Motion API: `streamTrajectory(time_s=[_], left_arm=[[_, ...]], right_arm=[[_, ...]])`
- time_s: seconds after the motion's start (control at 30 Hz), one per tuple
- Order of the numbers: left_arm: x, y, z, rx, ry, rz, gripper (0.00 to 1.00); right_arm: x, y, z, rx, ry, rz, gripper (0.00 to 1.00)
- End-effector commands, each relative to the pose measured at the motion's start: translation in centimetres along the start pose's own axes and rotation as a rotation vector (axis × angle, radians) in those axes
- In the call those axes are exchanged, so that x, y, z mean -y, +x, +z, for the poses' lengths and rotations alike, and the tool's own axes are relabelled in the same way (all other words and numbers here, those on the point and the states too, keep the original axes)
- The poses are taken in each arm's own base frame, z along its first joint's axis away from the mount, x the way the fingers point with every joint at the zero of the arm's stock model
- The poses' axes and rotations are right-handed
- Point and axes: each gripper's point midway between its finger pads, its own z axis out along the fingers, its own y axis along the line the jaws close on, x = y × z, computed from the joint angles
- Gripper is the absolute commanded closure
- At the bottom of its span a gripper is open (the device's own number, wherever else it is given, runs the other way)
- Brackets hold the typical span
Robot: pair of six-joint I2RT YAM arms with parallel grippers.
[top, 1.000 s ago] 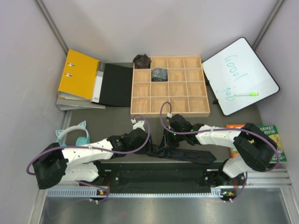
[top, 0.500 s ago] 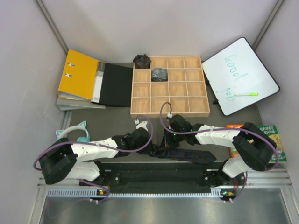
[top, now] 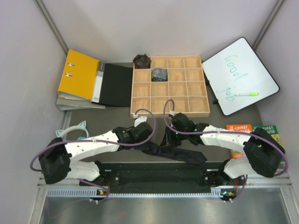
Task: Roll the ties
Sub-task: Roll the tie at the center of the board.
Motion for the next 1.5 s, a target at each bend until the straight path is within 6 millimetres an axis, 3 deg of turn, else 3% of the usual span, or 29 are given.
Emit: streamTrajectory(time_s=[0.0,0.27,0.3,0.53,0.7,1.0,1.47], left_arm=[[-3.3,-1.3,-2.0,0.021,-0.188,0.085,0.89],[-4.3,-2.4,-2.6,0.036,-0.353,0.176,0.91],[-5.1,-2.3,-2.5,0.032,-0.412,0.202,0.91],[-4.9,-3.0,-2.8,0.067,-0.586,0.310,0.93],[-3.5,-3.0,-2.8,0.094,-0.653,0.374,0.94],[-1.6,-2.2,-2.2,0.108,-0.721,0.471,0.96],[2.3,0.1,-0.2,0.123,-0.772,0.616,0.98]], right_arm=[[-2.6,-1.7,-1.8,0.066,-0.045,-0.032,0.78],[-2.2,-1.4,-2.3,0.073,-0.035,-0.032,0.78],[-2.2,-1.4,-2.4,0.073,-0.034,-0.029,0.78],[-1.0,-1.6,-2.8,0.086,-0.017,-0.012,0.77],[0.2,-1.8,-3.2,0.100,0.007,0.008,0.77],[4.0,-2.5,-4.5,0.135,0.090,0.090,0.77],[5.8,-3.3,-6.3,0.184,0.129,0.116,0.76]])
